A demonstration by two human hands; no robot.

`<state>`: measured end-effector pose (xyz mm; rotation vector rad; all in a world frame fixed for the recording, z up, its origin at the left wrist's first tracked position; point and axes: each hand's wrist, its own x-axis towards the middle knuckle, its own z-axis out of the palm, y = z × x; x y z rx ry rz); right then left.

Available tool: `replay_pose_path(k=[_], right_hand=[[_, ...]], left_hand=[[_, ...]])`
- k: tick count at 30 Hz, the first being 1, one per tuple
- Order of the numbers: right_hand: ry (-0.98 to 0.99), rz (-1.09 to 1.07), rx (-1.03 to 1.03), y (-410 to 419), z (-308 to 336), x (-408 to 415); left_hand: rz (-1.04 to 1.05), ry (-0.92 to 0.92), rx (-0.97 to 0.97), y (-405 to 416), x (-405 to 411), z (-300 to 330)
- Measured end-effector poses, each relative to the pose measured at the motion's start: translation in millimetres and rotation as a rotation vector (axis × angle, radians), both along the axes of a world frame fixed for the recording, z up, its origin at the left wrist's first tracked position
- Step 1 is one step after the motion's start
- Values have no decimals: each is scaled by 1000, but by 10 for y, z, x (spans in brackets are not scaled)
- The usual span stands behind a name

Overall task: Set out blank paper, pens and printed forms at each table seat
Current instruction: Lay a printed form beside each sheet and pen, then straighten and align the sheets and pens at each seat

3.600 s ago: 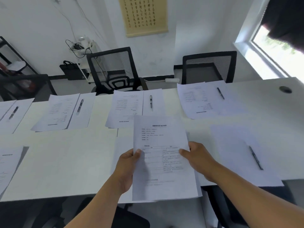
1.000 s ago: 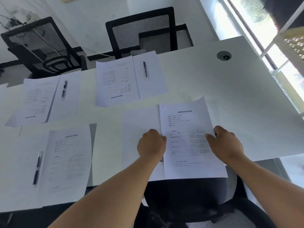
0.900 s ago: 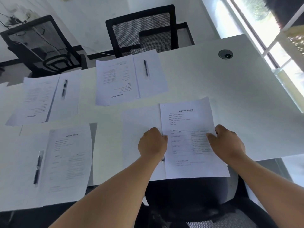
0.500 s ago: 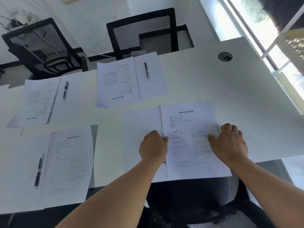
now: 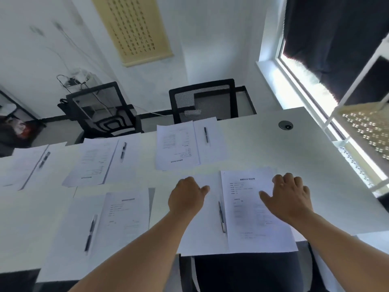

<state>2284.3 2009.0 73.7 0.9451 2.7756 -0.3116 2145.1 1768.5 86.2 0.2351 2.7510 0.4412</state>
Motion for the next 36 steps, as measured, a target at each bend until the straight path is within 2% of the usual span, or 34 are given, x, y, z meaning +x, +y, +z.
replay_pose_path(k=[9,13,17,23,28,36], right_hand=[[146,167,74,-252,1016,-198],[170,296,114,-443,1235,-119],[159,419,132,-610,1347,5],[106,466,95,-744,1245,58],[-59,468,83,-806,984,81],[-178,459,0,-777,475,153]], left_hand=[[-107,129,22,-228,-20,1100],[-265,173,-18,-372,186,1294],[-426,233,-83,-503,332,1276],[-490,222,-109,-638,346,1123],[-536,113,-120,-685,267,730],[-578,-126,-127,-795,240,173]])
